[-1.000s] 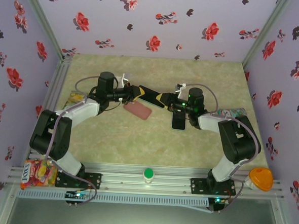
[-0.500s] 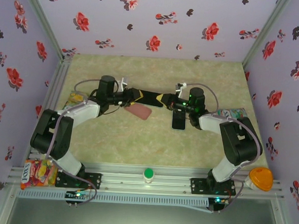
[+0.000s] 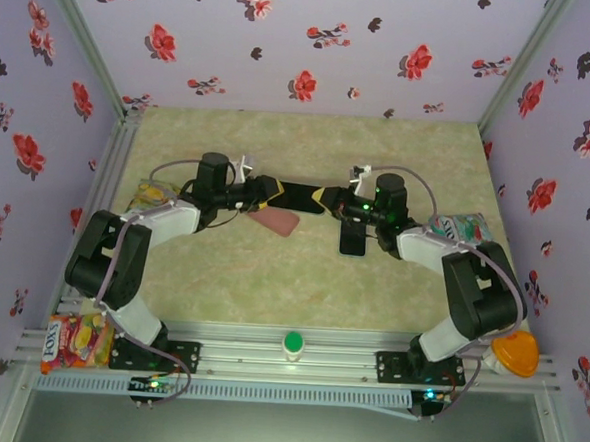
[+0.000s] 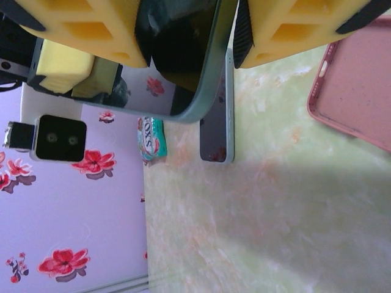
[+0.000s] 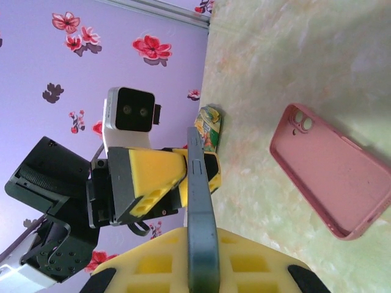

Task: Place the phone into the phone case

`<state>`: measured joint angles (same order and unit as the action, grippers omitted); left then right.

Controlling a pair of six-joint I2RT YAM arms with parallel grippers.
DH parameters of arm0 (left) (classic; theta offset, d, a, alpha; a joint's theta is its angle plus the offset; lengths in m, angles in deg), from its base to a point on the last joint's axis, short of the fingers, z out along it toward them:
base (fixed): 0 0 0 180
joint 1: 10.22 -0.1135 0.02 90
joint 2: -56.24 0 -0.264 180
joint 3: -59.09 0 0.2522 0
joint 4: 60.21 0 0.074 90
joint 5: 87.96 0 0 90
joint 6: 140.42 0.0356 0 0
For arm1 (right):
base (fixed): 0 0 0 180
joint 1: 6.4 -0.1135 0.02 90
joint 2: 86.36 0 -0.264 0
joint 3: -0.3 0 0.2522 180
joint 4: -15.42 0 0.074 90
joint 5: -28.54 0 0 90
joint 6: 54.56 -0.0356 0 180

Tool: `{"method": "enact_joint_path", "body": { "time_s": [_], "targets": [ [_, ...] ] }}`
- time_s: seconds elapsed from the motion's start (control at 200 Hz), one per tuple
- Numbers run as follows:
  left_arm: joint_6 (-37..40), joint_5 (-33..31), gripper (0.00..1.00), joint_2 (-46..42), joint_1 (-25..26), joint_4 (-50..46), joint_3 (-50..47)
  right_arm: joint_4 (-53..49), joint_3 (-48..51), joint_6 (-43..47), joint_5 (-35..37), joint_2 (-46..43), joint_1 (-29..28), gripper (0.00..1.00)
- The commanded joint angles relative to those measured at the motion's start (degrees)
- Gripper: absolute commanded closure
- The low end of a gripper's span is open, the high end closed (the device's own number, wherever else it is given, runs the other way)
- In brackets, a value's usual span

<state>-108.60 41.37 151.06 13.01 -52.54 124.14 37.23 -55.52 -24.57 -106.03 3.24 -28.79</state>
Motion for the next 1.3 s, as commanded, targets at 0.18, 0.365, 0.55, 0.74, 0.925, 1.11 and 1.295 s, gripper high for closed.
{"method": "enact_joint_path", "body": {
  "time_s": [0.18,0.365,0.55,0.74,0.925,1.11,1.295],
  "targets": [
    [-0.04,-0.7,0.55,-0.48,-3.31,4.5,-2.67,-1.74,0.15,1.71,0.95,-3.85,-0.59,1.0],
    [1.45,-0.91,0.55,-3.71,-10.56,3.22,-5.92,-3.93,-0.09,2.54,1.94,-4.39,-0.72,1.0],
    [9.33,-3.39,0.55,-1.98,-13.51,-6.69,-2.54,-8.94,-1.64,5.31,3.93,-3.78,-0.96,1.0],
    [11.98,-5.24,0.56,4.22,-13.56,-9.52,2.08,-8.36,-3.27,4.7,6.27,0.01,-2.06,1.0],
    [13.66,-5.23,0.56,9.51,-13.6,-9.94,6.13,-7.67,-5.55,3.76,12.34,4.53,-5.64,1.0],
    [14.28,-5.14,0.56,12.75,-13.56,-9.25,7.16,-1.17,-7.33,-0.41,14.97,10.59,-7.29,1.0],
    [14.39,-4.97,0.56,14.04,-13.46,-8.17,6.91,0.51,-9.73,-2.31,16.76,15.37,-8.19,1.0]
  ]
}}
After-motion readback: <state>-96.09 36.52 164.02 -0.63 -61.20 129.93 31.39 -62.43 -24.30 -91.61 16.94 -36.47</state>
